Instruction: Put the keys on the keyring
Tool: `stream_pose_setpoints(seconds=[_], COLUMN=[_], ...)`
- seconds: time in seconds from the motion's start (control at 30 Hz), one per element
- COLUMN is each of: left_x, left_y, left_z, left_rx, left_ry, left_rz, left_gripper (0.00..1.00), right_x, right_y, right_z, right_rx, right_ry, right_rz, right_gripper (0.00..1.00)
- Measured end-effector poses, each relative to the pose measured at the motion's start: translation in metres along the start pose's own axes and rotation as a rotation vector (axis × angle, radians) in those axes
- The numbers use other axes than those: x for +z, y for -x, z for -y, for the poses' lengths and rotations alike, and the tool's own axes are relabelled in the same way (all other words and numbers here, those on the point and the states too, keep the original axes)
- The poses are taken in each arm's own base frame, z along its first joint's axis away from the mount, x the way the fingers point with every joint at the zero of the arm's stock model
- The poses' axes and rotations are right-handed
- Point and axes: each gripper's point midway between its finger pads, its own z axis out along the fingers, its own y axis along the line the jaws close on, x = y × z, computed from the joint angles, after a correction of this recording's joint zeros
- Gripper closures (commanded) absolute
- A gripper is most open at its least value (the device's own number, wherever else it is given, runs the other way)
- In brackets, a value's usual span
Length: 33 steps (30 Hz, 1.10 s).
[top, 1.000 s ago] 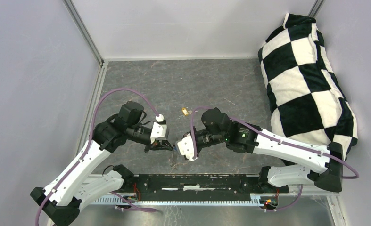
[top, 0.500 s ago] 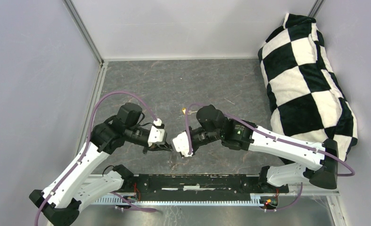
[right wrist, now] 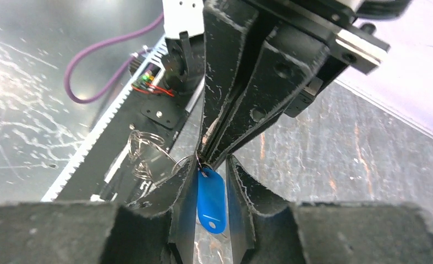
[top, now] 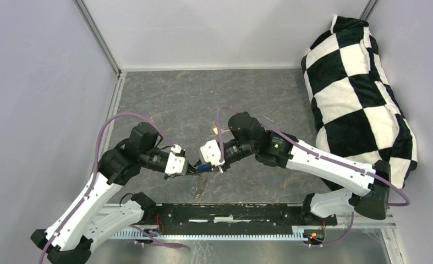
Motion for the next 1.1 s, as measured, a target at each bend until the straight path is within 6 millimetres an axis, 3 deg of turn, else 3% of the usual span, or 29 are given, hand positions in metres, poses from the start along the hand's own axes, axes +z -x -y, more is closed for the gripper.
stream_pose_setpoints(seconds=[0.27, 0.5, 1.1], left_x=[-0.006, -0.005, -0.01], left_y=[0.032, 0.054, 0.081], left_z=[-0.014, -0.021, -0.019], left_rx=[0.102, 0.052, 0.01], left_ry=[0.101, 0.122, 0.145], left_rz=[0.116, 0.211, 0.369], left_gripper=[0.98, 0.98, 0.98], right_x=[-0.015, -0.024, -0.035], right_y=[0.024, 0.038, 0.056], right_z=[0.013, 0.023, 0.032], right_rx=[0.14, 0.281, 0.483], right_ry=[0.064, 0.122, 0.15], right_rz=[0.132, 0.193, 0.24], right_gripper=[0.64, 0.62, 0.56])
